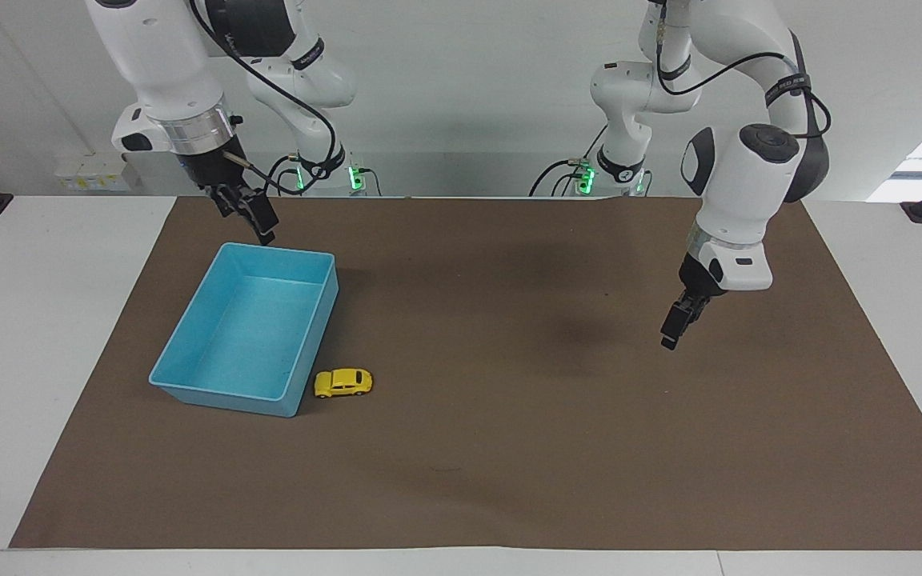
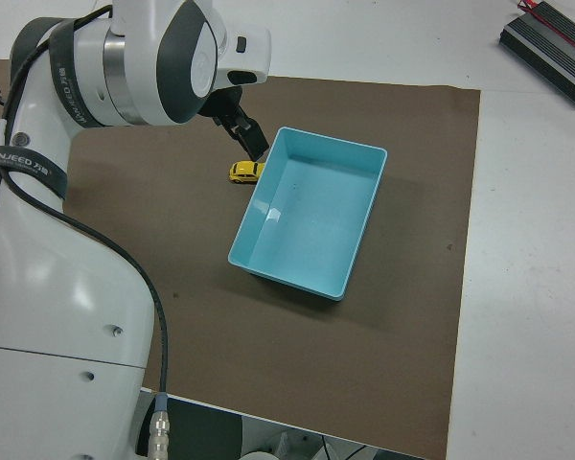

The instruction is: Wind up and store yellow beetle car

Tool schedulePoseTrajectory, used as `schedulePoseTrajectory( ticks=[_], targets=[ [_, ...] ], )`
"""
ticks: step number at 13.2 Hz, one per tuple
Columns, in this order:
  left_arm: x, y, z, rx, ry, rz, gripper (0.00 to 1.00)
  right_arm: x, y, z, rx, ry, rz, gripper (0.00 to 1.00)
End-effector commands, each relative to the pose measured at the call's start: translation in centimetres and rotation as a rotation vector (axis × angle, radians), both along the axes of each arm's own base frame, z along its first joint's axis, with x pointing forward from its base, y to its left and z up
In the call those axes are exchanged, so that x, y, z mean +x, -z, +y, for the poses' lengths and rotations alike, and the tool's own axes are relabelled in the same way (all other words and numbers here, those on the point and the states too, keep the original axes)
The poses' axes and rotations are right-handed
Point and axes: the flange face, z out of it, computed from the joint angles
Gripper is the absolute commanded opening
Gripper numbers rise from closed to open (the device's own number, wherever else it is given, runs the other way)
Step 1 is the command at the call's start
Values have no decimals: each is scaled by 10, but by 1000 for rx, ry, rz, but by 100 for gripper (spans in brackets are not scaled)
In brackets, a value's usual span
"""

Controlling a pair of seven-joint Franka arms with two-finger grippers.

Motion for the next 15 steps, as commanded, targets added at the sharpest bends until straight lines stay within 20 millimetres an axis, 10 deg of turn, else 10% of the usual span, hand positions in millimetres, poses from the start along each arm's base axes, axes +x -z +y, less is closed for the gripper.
schedulePoseTrajectory(
  ticks=[1,8,15],
  targets=[
    [-7,-12,19,30,125,46,100,13,22,11,15,137,-6,100],
    [-9,-31,43,37,416,120,100,46,95,81,-102,407,-49,100],
    [-29,-80,76,46,539,140,100,74,157,102,-98,608,-106,100]
  ],
)
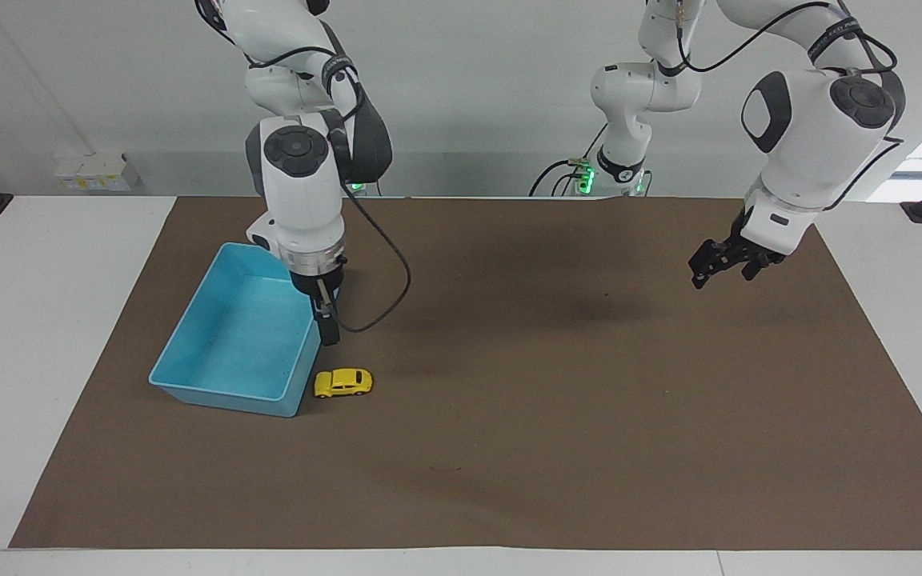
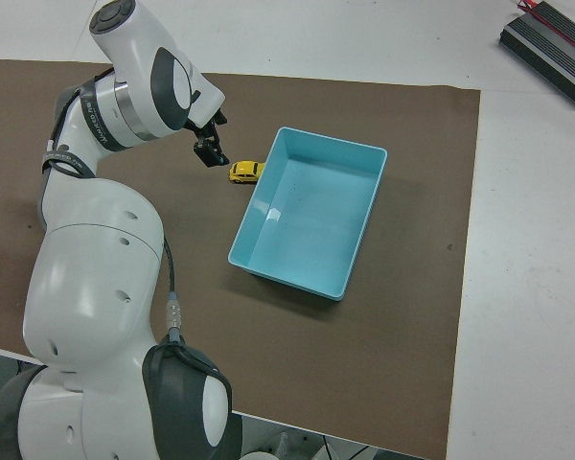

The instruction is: Wind up and store yellow beetle car

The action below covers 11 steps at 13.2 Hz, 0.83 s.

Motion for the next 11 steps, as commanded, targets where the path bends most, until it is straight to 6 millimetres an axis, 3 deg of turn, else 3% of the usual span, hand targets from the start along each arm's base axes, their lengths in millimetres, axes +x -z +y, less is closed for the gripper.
schedulePoseTrajectory(
  ticks=[1,8,11],
  targets=[
    [-14,-36,12,-13,33,-8,100,11,16,3,1,83,-48,100],
    [-27,-104,19,0,109,-37,100,35,87,-1,-1,145,-77,100],
    [-31,-114,19,12,111,-28,100,37,111,1,-7,138,-85,100]
  ],
)
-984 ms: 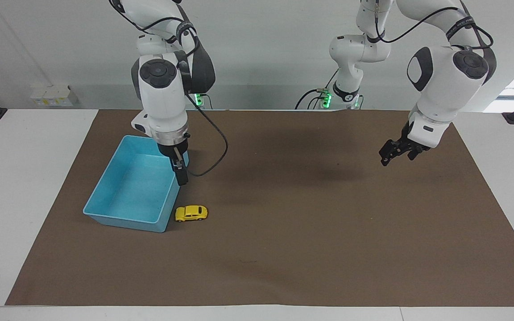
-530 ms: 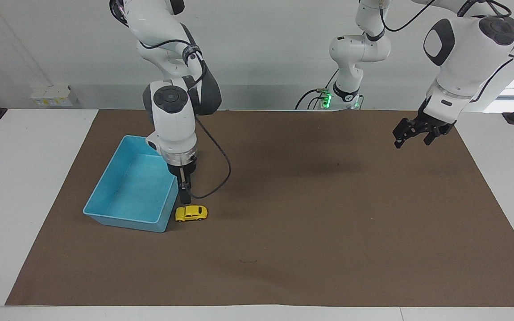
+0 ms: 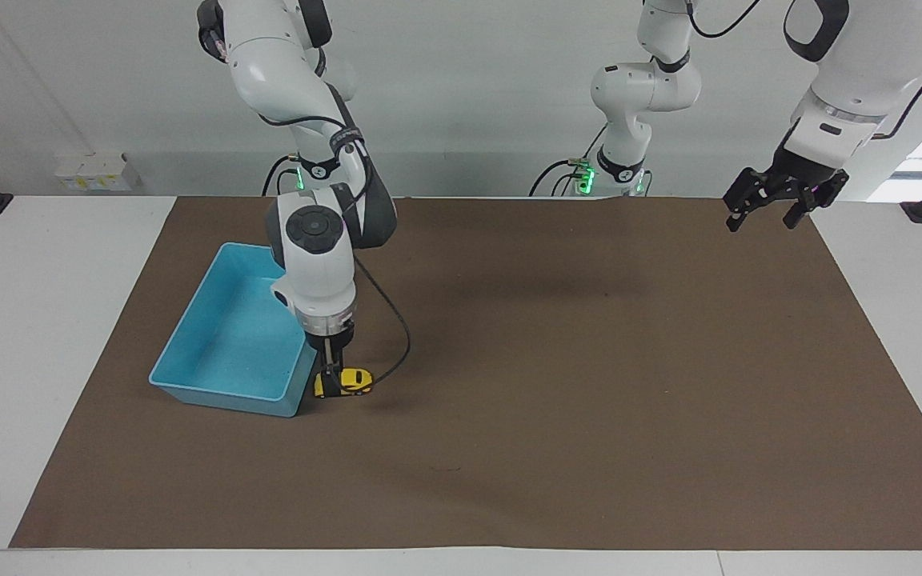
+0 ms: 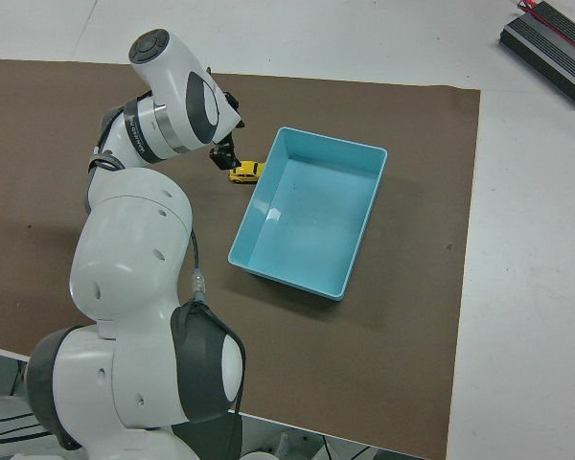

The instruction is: Wind up and store yellow beetle car

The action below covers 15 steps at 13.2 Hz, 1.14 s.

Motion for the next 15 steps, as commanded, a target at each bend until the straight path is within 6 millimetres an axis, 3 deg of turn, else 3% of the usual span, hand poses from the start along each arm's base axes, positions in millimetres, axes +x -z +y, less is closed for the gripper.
schedulePoseTrajectory(
  ticks=[1,4,8,9,10,11,15],
  targets=[
    [-3,-9,2,10,14,14,100,1,21,0,-14,1,-27,100],
    [-13,-32,-5,14,33,53,100,-3,42,1,-27,-15,-14,100],
    [-31,-36,-5,11,58,76,100,-10,65,7,-17,-3,-15,100],
    [-35,-34,-5,12,107,73,100,-12,68,8,-17,-5,-13,56],
    [-36,-33,-4,12,118,76,100,-12,68,8,-11,-1,-20,4],
    [-34,-33,-2,11,107,67,100,-12,68,8,-11,-2,-23,0],
    [-29,-36,0,8,48,24,100,-13,58,20,-23,-15,-14,0]
  ],
)
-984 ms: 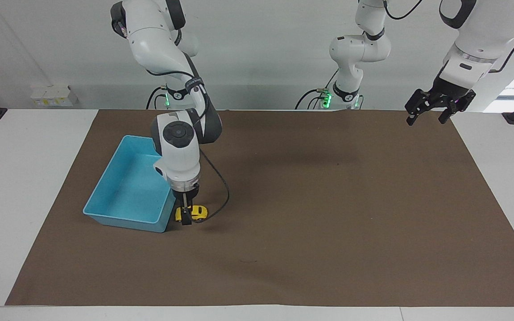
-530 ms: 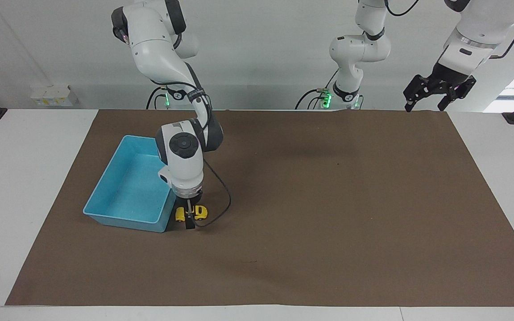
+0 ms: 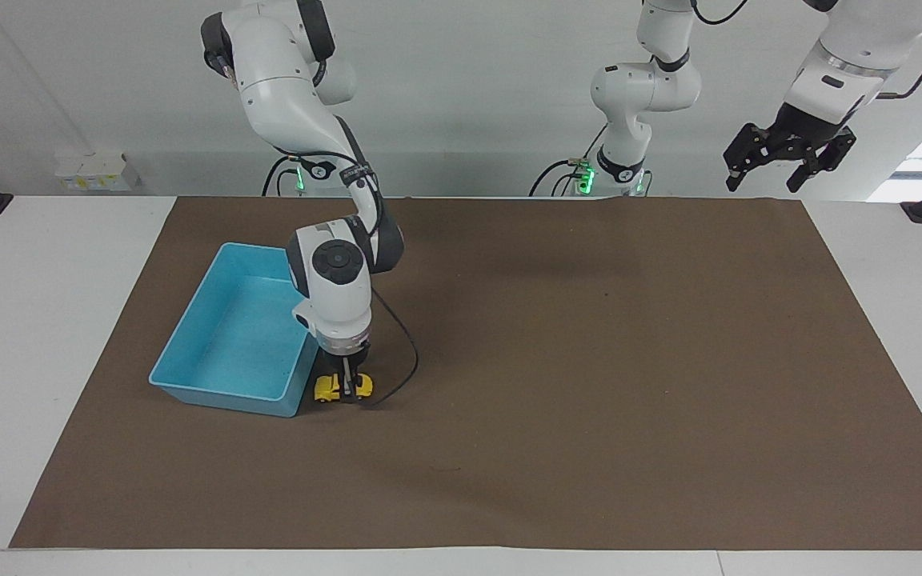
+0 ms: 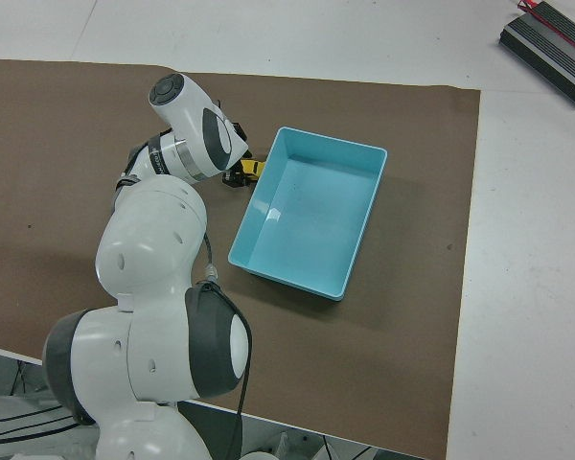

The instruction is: Wind up and store yellow beetle car

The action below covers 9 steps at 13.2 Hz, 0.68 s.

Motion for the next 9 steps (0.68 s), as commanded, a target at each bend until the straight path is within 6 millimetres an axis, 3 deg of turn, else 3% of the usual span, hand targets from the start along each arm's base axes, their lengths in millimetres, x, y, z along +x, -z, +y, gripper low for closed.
schedulePoseTrajectory(
  ticks=[1,5,9],
  targets=[
    [-5,0,5,2,-37,-26,100,-2,-12,15,-28,1,-2,0],
    [-5,-1,5,2,-35,-23,100,-4,-49,22,-45,-10,-13,0],
    [-6,-1,5,3,-36,-12,100,-19,-110,31,-47,-90,-27,0]
  ],
)
